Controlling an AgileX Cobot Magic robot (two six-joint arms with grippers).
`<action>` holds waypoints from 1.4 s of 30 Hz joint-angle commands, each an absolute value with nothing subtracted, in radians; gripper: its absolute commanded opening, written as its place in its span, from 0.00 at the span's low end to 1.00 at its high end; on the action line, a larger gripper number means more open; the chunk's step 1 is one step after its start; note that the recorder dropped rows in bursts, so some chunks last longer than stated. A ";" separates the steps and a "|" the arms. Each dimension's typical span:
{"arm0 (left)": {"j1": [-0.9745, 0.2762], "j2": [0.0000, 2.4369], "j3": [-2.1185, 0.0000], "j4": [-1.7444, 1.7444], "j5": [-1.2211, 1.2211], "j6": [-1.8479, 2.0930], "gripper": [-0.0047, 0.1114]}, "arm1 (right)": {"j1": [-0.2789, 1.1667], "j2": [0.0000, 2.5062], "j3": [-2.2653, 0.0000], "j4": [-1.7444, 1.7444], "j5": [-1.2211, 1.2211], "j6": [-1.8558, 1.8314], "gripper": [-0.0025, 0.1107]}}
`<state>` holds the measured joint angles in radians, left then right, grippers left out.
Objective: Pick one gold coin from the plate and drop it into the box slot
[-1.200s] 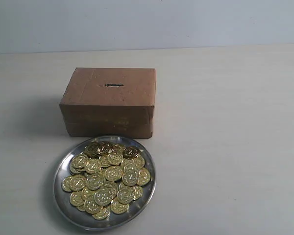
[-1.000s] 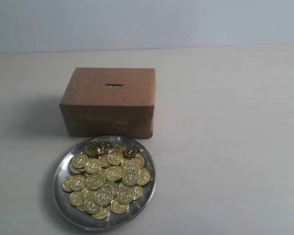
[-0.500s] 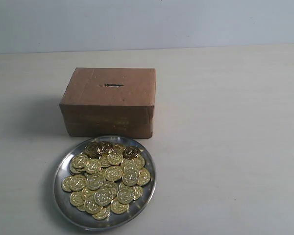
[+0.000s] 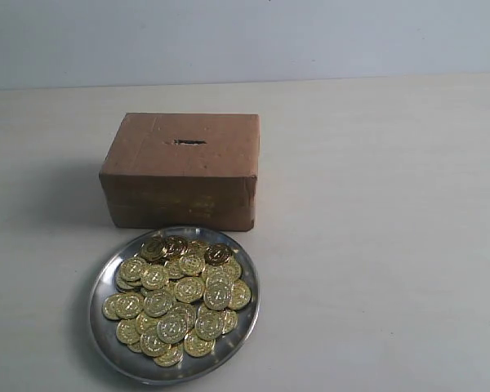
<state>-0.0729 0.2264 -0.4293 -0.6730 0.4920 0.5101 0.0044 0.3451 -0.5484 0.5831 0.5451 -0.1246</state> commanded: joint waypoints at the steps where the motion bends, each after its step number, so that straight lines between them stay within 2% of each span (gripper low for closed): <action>1: -0.074 0.486 -0.611 -0.716 0.671 0.907 0.04 | 0.000 0.661 -0.761 0.518 0.815 -0.351 0.02; 6: -0.188 0.831 -0.729 -0.859 0.778 1.352 0.04 | 0.022 0.964 -0.854 0.593 0.880 -0.462 0.02; 12: -0.380 1.242 -0.806 -0.762 0.807 1.751 0.04 | 0.145 1.235 -0.854 0.573 0.868 -0.514 0.02; 19: -0.492 1.542 -0.897 -0.623 0.843 1.805 0.04 | 0.269 1.414 -0.854 0.568 0.867 -0.556 0.02; 28: -0.630 1.742 -0.969 -0.391 0.818 1.805 0.04 | 0.315 1.451 -0.854 0.575 0.866 -0.556 0.02; 38: -0.741 1.800 -0.977 -0.250 0.783 1.726 0.04 | 0.315 1.451 -0.854 0.593 0.868 -0.556 0.02; 42: -0.767 1.803 -0.977 -0.229 0.774 1.719 0.14 | 0.315 1.451 -0.854 0.593 0.868 -0.556 0.02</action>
<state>-0.7481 1.7985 -0.9725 -0.2474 0.7831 1.7343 0.3131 1.4522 -0.8476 0.5858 0.8666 -0.5482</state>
